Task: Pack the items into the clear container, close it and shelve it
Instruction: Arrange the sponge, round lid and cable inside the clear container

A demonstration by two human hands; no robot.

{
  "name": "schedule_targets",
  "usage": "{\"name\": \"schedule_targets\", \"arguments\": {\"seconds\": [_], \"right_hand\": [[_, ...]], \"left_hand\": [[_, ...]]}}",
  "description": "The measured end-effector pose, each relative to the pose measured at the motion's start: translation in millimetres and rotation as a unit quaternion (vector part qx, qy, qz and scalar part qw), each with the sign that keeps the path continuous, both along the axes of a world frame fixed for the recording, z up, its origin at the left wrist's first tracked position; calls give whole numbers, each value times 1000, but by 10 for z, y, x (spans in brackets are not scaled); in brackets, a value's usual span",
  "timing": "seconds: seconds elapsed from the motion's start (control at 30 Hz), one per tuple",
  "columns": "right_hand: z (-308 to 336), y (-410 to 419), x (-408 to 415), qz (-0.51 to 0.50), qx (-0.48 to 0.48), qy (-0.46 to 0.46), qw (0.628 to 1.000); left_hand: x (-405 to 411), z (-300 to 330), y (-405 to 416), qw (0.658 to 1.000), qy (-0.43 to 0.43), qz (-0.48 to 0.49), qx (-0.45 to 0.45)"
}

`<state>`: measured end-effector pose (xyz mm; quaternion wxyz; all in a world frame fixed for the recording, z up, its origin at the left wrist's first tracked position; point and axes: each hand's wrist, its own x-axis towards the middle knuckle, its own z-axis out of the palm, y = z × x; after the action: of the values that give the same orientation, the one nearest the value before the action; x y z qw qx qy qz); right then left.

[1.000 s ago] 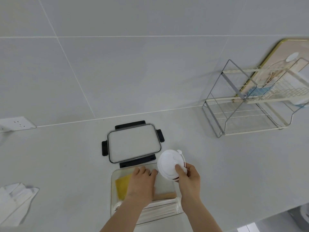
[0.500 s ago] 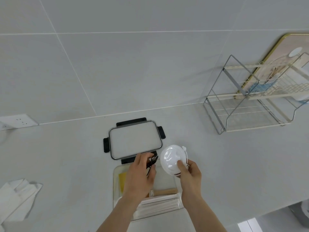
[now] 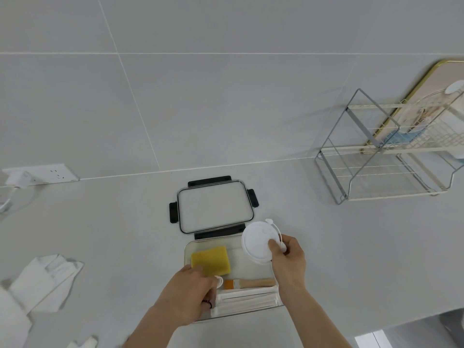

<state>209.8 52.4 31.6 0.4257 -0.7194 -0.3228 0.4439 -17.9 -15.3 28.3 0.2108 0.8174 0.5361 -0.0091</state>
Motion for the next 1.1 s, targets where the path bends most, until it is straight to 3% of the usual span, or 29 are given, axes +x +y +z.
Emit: {"name": "schedule_targets", "arguments": {"seconds": [0.1, 0.27, 0.4, 0.5, 0.67, 0.73, 0.83, 0.93, 1.1], "right_hand": [[1, -4, -12, 11, 4, -21, 1000], [-18, -32, -35, 43, 19, -68, 997], [-59, -76, -62, 108, 53, -158, 980], [-118, -119, -107, 188, 66, -293, 935], [-125, -51, -215, 300, 10, -492, 817], [-123, 1, -233, 335, -8, -513, 790], [-137, 50, -276, 345, -14, -509, 788], [-141, -6, -330, 342, 27, -511, 788], [-218, -168, -230, 420, 92, -518, 739]], "left_hand": [[11, -41, -8, 999, 44, -11, -12], [7, -92, 21, 996, -8, 53, 71], [42, -107, 181, 992, 6, 52, 113], [56, -174, 187, 993, 34, 45, 99], [-7, -299, 84, 992, 13, 77, 104], [-11, -326, 69, 991, 9, 78, 110], [1, -327, 44, 991, 12, 83, 102], [17, -328, 37, 990, 16, 91, 105], [53, -269, 43, 990, 37, 91, 104]]}}
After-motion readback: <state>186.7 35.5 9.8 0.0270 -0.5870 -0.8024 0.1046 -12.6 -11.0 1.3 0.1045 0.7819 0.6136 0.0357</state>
